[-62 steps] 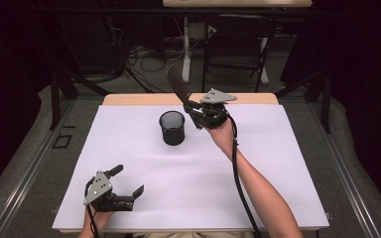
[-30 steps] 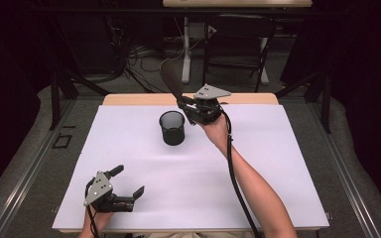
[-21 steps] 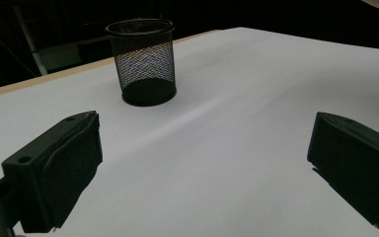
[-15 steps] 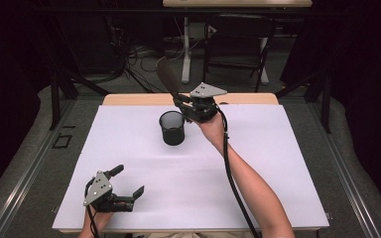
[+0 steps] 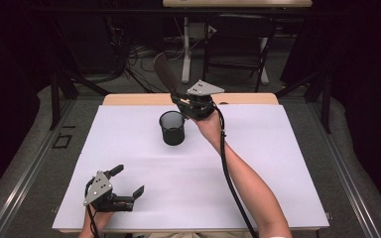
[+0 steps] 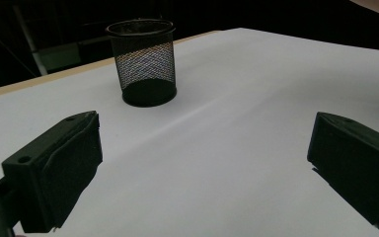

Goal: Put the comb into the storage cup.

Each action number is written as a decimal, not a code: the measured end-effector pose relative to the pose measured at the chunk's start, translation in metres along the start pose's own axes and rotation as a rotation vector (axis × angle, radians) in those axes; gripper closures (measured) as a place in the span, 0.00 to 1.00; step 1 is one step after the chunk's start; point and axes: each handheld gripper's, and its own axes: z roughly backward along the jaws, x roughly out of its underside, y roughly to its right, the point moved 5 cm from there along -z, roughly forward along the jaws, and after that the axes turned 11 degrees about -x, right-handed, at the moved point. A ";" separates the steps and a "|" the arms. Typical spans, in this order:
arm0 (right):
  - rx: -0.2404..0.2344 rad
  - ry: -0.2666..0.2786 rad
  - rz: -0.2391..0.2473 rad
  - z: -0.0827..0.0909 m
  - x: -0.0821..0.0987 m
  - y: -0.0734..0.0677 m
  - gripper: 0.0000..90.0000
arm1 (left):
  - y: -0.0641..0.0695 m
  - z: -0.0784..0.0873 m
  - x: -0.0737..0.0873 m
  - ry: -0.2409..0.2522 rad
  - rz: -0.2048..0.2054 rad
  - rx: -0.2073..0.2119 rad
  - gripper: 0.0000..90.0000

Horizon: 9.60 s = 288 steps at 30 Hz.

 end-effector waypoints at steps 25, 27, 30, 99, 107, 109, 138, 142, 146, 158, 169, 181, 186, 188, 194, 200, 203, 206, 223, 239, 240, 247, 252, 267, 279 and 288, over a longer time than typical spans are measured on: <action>-0.001 0.037 -0.009 -0.016 0.008 0.004 0.81 | -0.001 0.001 0.000 0.003 0.004 -0.006 0.00; 0.000 0.043 -0.007 -0.018 0.008 0.004 0.81 | -0.001 0.001 0.000 0.003 0.003 -0.005 0.00; -0.001 0.047 -0.006 -0.020 0.007 0.004 0.81 | -0.001 0.001 0.000 0.003 0.001 -0.006 0.00; -0.024 0.009 -0.026 -0.053 0.026 0.003 0.80 | -0.002 0.002 0.000 0.003 0.001 -0.008 0.01; -0.025 -0.004 -0.031 -0.056 0.030 0.004 0.80 | -0.002 0.002 0.001 0.002 0.002 -0.009 0.01; -0.026 -0.006 -0.032 -0.057 0.031 0.004 0.80 | -0.002 0.002 0.000 0.004 0.003 -0.010 0.01; -0.034 -0.047 -0.043 -0.061 0.045 0.005 0.80 | -0.001 0.002 0.000 0.004 0.000 -0.009 0.01; -0.035 -0.048 -0.044 -0.061 0.046 0.005 0.80 | -0.001 0.003 0.001 0.003 -0.001 -0.009 0.01; -0.038 -0.054 -0.048 -0.062 0.048 0.004 0.80 | -0.001 0.003 0.000 0.005 0.001 -0.011 0.01; -0.045 -0.076 -0.052 -0.063 0.055 0.004 0.80 | -0.001 0.003 0.001 0.004 -0.001 -0.011 0.01; -0.051 -0.088 -0.059 -0.064 0.061 0.004 0.80 | -0.001 0.003 0.000 0.004 -0.001 -0.010 0.01; -0.051 -0.108 -0.067 -0.063 0.066 0.006 0.80 | -0.001 0.002 0.001 0.001 -0.001 -0.009 0.01; -0.052 -0.114 -0.068 -0.063 0.067 0.006 0.80 | -0.001 0.002 0.001 0.001 0.001 -0.010 0.01; -0.051 -0.112 -0.069 -0.064 0.067 0.006 0.80 | 0.000 0.002 0.001 0.002 -0.001 -0.009 0.01; -0.052 -0.120 -0.066 -0.064 0.069 0.006 0.80 | -0.001 0.002 0.000 0.002 -0.003 -0.008 0.01; -0.053 -0.125 -0.070 -0.064 0.070 0.006 0.80 | -0.001 0.002 0.001 0.002 -0.002 -0.009 0.01; -0.053 -0.128 -0.070 -0.064 0.071 0.006 0.80 | -0.001 0.002 0.001 0.001 -0.001 -0.009 0.01; -0.056 -0.133 -0.071 -0.064 0.072 0.005 0.80 | -0.001 0.002 0.001 0.001 0.000 -0.010 0.01; -0.056 -0.145 -0.077 -0.062 0.077 0.007 0.80 | 0.000 0.002 0.001 0.001 -0.002 -0.009 0.01; -0.052 -0.177 -0.077 -0.062 0.083 0.007 0.80 | -0.001 0.002 0.001 0.002 -0.005 -0.010 0.01; -0.052 -0.179 -0.077 -0.062 0.083 0.007 0.80 | -0.001 0.002 0.001 0.003 -0.005 -0.010 0.01; -0.050 -0.205 -0.073 -0.062 0.085 0.007 0.80 | -0.001 0.002 0.001 0.002 -0.005 -0.012 0.01; -0.051 -0.219 -0.070 -0.062 0.086 0.006 0.80 | -0.001 0.003 0.000 0.001 -0.007 -0.014 0.01; -0.015 -0.294 -0.078 -0.049 0.082 0.003 0.44 | 0.000 0.002 0.000 0.000 -0.007 -0.013 0.01; -0.063 -0.313 -0.117 -0.021 0.078 0.006 0.20 | 0.000 0.001 0.000 0.000 -0.009 -0.010 0.01; -0.117 -0.320 -0.139 0.006 0.076 0.003 0.12 | 0.001 0.003 0.000 0.001 -0.009 -0.013 0.01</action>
